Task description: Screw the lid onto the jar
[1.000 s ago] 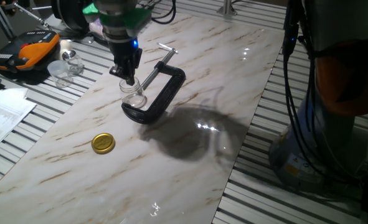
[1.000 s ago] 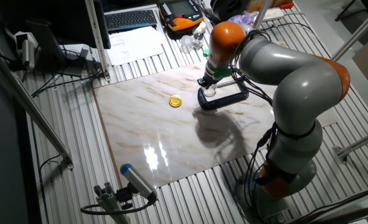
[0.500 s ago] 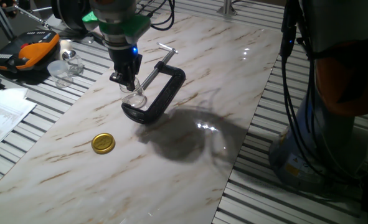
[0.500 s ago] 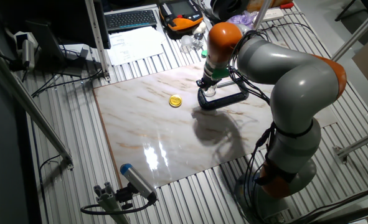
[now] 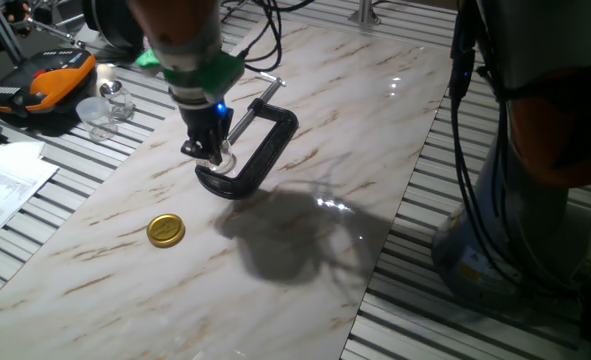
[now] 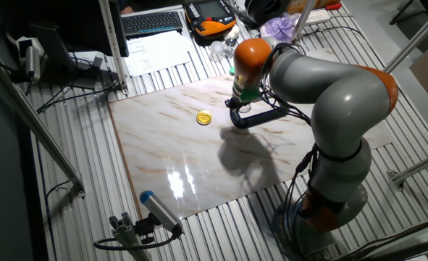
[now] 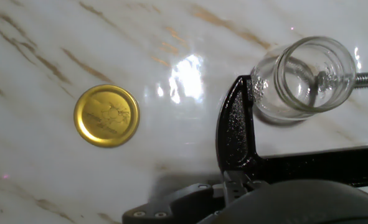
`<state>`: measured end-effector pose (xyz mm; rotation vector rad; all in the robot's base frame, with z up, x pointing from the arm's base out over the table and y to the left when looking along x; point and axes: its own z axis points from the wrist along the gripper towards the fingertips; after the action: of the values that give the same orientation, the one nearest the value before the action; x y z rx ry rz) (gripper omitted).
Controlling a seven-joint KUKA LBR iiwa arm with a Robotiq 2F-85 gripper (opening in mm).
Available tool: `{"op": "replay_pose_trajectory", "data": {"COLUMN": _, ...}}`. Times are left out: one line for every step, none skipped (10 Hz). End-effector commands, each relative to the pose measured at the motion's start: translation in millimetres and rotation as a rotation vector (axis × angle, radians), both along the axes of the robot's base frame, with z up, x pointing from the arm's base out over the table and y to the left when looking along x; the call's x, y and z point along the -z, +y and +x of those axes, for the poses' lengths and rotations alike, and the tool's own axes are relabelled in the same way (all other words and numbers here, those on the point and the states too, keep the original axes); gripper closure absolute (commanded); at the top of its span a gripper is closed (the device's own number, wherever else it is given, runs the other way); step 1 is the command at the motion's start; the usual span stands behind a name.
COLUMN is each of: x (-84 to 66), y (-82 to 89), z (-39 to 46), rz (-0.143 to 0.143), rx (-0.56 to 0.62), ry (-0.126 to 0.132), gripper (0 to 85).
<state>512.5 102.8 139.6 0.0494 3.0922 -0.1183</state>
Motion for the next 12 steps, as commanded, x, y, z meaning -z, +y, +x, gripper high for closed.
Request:
{"op": "replay_pose_trajectory", "data": {"x": -1.1, "y": 0.1, "z": 0.4, "rz": -0.007, "rx": -0.004, "ry": 0.012, "gripper": 85.0}}
{"op": "replay_pose_trajectory", "data": {"x": -1.2, "y": 0.2, "z": -0.2, "rz": 0.01, "rx": 0.0, "ry": 0.014, "gripper": 85.0}}
{"op": "replay_pose_trajectory", "data": {"x": -2.7, "y": 1.1, "z": -1.0, "rz": -0.006, "rx": 0.006, "ry": 0.016, "gripper": 85.0}}
{"op": "replay_pose_trajectory", "data": {"x": -4.0, "y": -0.3, "z": 0.6, "rz": -0.003, "rx": 0.005, "ry": 0.022, "gripper": 85.0}}
{"op": "replay_pose_trajectory", "data": {"x": -5.1, "y": -2.1, "z": 2.6, "rz": -0.002, "rx": -0.005, "ry": 0.027, "gripper": 85.0}}
{"op": "replay_pose_trajectory", "data": {"x": -4.7, "y": -4.7, "z": 4.2, "rz": 0.014, "rx": -0.011, "ry": 0.027, "gripper": 85.0}}
{"op": "replay_pose_trajectory", "data": {"x": -4.7, "y": -4.7, "z": 4.2, "rz": 0.007, "rx": -0.019, "ry": 0.027, "gripper": 85.0}}
{"op": "replay_pose_trajectory", "data": {"x": -4.7, "y": -4.7, "z": 4.2, "rz": 0.001, "rx": -0.029, "ry": 0.024, "gripper": 85.0}}
{"op": "replay_pose_trajectory", "data": {"x": -4.7, "y": -4.7, "z": 4.2, "rz": -0.019, "rx": -0.044, "ry": 0.02, "gripper": 85.0}}
{"op": "replay_pose_trajectory", "data": {"x": -4.7, "y": -4.7, "z": 4.2, "rz": -0.004, "rx": -0.069, "ry": 0.028, "gripper": 85.0}}
{"op": "replay_pose_trajectory", "data": {"x": -4.7, "y": -4.7, "z": 4.2, "rz": 0.014, "rx": -0.094, "ry": 0.042, "gripper": 85.0}}
{"op": "replay_pose_trajectory", "data": {"x": -4.7, "y": -4.7, "z": 4.2, "rz": 0.067, "rx": -0.103, "ry": 0.049, "gripper": 85.0}}
